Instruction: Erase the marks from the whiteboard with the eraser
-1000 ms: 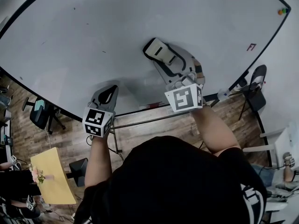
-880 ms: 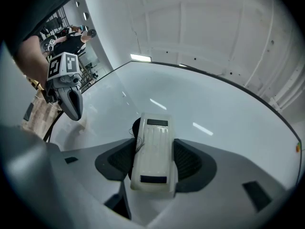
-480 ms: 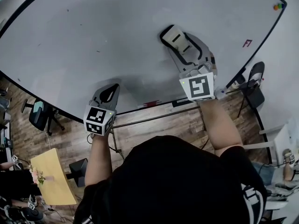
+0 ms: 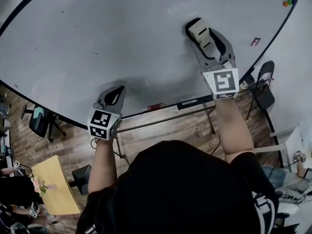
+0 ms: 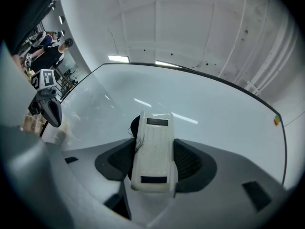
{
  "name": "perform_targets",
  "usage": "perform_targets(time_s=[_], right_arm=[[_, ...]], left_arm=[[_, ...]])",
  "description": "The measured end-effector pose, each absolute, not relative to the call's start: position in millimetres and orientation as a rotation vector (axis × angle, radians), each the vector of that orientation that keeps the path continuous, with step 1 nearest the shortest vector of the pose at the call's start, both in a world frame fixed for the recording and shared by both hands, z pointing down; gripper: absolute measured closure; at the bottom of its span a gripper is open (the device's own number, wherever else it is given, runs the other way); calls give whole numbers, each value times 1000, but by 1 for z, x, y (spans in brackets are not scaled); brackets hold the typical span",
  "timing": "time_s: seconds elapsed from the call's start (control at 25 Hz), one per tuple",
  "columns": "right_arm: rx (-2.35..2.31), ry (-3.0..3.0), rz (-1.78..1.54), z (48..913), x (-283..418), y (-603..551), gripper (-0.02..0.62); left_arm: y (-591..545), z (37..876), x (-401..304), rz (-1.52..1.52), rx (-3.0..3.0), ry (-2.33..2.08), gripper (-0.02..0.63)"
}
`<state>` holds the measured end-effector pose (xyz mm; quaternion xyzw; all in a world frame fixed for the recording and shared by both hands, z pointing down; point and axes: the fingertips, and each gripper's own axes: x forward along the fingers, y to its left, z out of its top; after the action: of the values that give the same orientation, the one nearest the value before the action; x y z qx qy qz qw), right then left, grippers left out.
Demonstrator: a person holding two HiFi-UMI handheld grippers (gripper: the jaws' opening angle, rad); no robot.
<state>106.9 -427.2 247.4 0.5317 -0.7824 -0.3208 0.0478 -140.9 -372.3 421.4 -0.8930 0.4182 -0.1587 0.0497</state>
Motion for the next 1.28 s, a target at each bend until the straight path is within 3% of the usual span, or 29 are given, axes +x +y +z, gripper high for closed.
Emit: perform_targets(time_s=[0.6, 1.28], right_arm=[[1785, -2447, -787, 249, 160, -438, 351], [1758, -2365, -858, 257, 126, -432, 352]], left_arm=[[-376, 425, -136, -505, -2728, 1244, 595], [-372, 434, -141, -493, -2745, 1226, 595]])
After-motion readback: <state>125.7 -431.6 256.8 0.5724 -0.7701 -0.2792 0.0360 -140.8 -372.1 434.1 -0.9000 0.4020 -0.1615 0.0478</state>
